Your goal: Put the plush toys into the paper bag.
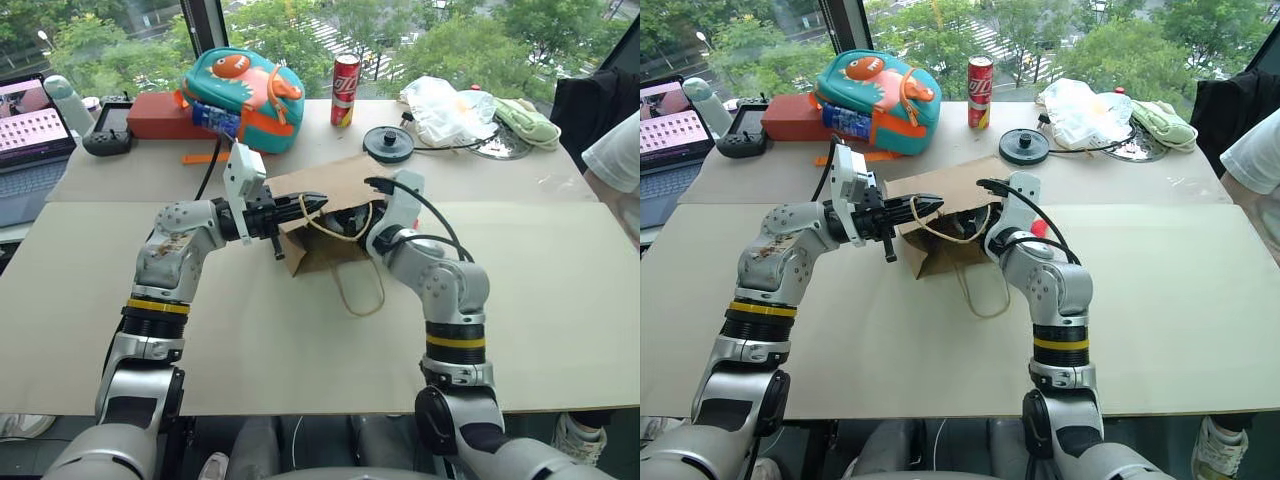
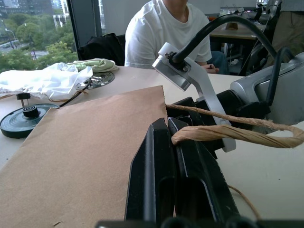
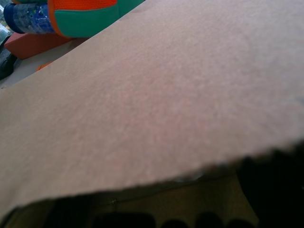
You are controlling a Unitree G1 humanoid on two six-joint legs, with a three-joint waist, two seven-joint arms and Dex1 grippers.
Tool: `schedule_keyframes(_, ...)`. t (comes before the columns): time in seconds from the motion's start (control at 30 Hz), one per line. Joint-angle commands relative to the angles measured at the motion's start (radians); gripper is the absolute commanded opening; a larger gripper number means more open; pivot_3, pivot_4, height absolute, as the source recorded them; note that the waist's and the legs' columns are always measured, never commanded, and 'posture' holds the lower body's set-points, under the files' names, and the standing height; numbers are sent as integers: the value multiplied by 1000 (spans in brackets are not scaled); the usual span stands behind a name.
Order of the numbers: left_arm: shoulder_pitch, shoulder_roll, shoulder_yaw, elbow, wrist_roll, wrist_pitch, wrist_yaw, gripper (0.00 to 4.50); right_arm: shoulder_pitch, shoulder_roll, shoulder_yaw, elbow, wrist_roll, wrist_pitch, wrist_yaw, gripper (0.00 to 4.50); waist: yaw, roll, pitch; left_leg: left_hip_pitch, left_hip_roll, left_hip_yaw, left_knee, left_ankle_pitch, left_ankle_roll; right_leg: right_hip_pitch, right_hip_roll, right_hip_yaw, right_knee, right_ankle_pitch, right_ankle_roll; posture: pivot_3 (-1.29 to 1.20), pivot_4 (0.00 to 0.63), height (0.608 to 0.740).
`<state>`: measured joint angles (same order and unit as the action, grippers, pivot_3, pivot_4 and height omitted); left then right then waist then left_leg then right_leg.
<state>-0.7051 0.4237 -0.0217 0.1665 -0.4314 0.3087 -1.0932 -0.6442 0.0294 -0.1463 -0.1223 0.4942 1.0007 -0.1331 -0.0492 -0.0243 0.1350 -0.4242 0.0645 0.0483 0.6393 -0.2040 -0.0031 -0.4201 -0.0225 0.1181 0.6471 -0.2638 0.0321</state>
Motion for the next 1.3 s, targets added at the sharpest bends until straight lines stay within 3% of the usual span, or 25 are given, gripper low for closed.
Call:
schedule_keyframes(0.03,-17,1,5,-19,-4,-3,3,0,15,-27,-13,-132,51,81,31,4485,1,0,0,0,0,0,0,0,0,0,0,0,0,0,0,0,150,733)
schedule_keyframes(0.27,-16,0,5,-15,-4,-6,8,0,157,-273,-30,-369,188,268,231,4485,8,0,0,-1,-1,0,0,0,0,0,-1,0,-2,0,0,0,150,733)
schedule_keyframes(0.4,-14,-1,5,-14,-4,-7,8,0,254,-431,-64,-440,233,266,354,4485,7,0,0,-1,-1,0,0,0,0,1,0,0,-2,0,0,0,150,733)
schedule_keyframes(0.5,-14,-1,4,-13,-5,-7,6,0,269,-501,-72,-419,191,233,365,4485,2,0,0,0,-1,0,0,0,0,1,0,1,-2,0,0,0,150,733)
schedule_keyframes(0.67,-18,-3,2,-9,-5,-7,5,0,237,-549,7,-305,35,147,312,4485,2,0,0,2,-1,0,0,1,1,1,1,2,-1,0,0,0,150,733)
schedule_keyframes(0.83,-22,-4,1,-7,-4,-6,3,0,185,-502,104,-134,-96,46,268,4485,4,0,0,1,-1,0,0,1,1,1,1,3,-2,0,0,0,150,733)
schedule_keyframes(1.07,-19,-1,3,-13,-3,-4,4,0,145,-444,136,75,-210,-95,259,4485,11,0,0,0,-2,1,0,1,1,1,0,3,-2,0,0,0,150,733)
schedule_keyframes(1.2,-18,2,6,-16,-4,-4,6,0,145,-430,126,80,-220,-123,279,3543,9,0,0,0,-2,1,0,1,1,1,0,3,-2,0,0,0,150,733)
schedule_keyframes(1.3,-16,3,7,-18,-5,-5,8,0,146,-424,120,67,-221,-123,293,2421,7,0,0,0,-2,0,0,1,1,1,0,3,-1,0,0,0,150,733)
